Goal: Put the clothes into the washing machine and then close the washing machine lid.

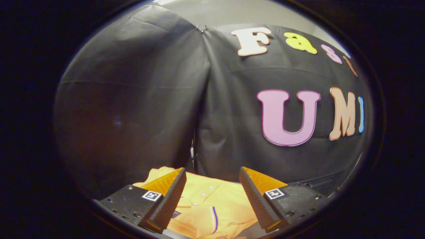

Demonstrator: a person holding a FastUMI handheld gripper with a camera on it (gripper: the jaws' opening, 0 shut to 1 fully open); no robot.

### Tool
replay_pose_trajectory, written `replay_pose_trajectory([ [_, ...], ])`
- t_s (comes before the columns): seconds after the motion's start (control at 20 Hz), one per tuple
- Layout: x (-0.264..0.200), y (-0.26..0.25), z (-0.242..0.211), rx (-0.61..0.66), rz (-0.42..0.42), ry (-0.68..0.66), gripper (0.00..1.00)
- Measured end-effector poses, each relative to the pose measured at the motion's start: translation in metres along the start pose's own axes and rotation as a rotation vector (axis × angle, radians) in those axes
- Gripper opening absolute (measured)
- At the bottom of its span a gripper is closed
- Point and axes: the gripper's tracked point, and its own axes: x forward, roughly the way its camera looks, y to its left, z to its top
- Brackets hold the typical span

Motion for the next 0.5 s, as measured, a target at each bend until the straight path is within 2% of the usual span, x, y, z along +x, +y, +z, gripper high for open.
replay_pose_trajectory([
  [0.2, 0.024, 0.01, -0.028, 0.111, -0.012, 0.138, 0.97],
  [0.35, 0.038, 0.006, -0.05, 0.09, -0.063, 0.229, 0.97],
  [0.5, 0.047, 0.006, -0.077, 0.056, -0.075, 0.324, 0.97],
])
